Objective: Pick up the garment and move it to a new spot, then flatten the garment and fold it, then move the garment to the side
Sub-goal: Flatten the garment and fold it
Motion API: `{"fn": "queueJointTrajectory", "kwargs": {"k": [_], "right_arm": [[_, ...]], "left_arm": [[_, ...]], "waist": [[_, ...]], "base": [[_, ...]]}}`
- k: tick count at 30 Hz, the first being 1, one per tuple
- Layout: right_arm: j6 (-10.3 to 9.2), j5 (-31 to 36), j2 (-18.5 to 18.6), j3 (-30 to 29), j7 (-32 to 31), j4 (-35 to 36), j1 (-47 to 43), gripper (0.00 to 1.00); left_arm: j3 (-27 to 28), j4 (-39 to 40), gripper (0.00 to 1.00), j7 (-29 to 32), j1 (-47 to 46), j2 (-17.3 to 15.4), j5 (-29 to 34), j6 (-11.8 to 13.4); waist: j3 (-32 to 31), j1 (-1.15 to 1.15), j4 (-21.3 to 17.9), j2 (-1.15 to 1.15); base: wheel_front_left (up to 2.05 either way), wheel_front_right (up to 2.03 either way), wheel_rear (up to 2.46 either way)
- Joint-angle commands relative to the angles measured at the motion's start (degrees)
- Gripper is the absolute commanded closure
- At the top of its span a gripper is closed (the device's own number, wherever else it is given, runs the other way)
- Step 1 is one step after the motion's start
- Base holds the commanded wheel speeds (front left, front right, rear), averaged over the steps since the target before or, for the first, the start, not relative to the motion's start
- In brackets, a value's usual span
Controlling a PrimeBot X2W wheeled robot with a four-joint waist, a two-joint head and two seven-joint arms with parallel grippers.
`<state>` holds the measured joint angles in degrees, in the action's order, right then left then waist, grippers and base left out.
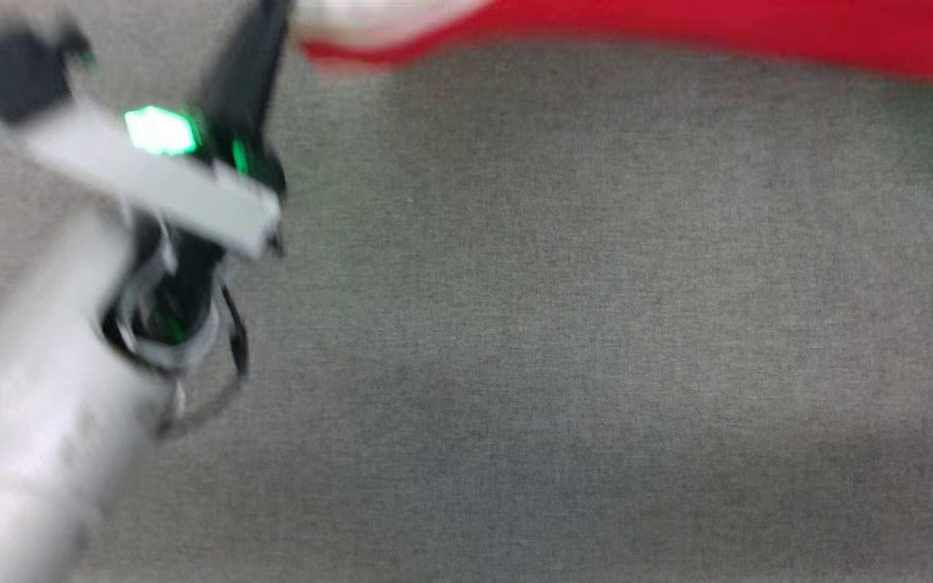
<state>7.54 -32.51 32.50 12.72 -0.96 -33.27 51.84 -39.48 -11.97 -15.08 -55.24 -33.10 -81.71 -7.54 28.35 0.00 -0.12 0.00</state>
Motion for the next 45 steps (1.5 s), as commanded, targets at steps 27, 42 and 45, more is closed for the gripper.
{"fn": "queueJointTrajectory", "kwargs": {"k": [27,42,45], "right_arm": [[-0.10,-3.67,-11.90,-32.52,-20.53,53.85,-62.55,1.00],[-0.09,-2.57,-7.97,-29.13,-26.21,47.96,-46.19,1.00],[-0.09,-2.88,-7.05,-27.21,-25.99,43.97,-42.72,1.00]], "left_arm": [[16.50,35.21,1.00,-0.06,59.13,-2.79,15.45,0.15],[5.05,24.00,1.00,-0.02,34.02,-2.97,12.18,0.13],[3.26,19.14,1.00,-0.02,29.85,-2.74,11.59,0.12]], "waist": [[-8.40,0.00,1.12,0.00],[-5.47,0.00,1.98,0.00],[-4.16,0.00,1.69,0.00]], "base": [[0.00,0.00,0.00],[0.00,0.00,0.00],[0.00,0.00,0.00]]}}
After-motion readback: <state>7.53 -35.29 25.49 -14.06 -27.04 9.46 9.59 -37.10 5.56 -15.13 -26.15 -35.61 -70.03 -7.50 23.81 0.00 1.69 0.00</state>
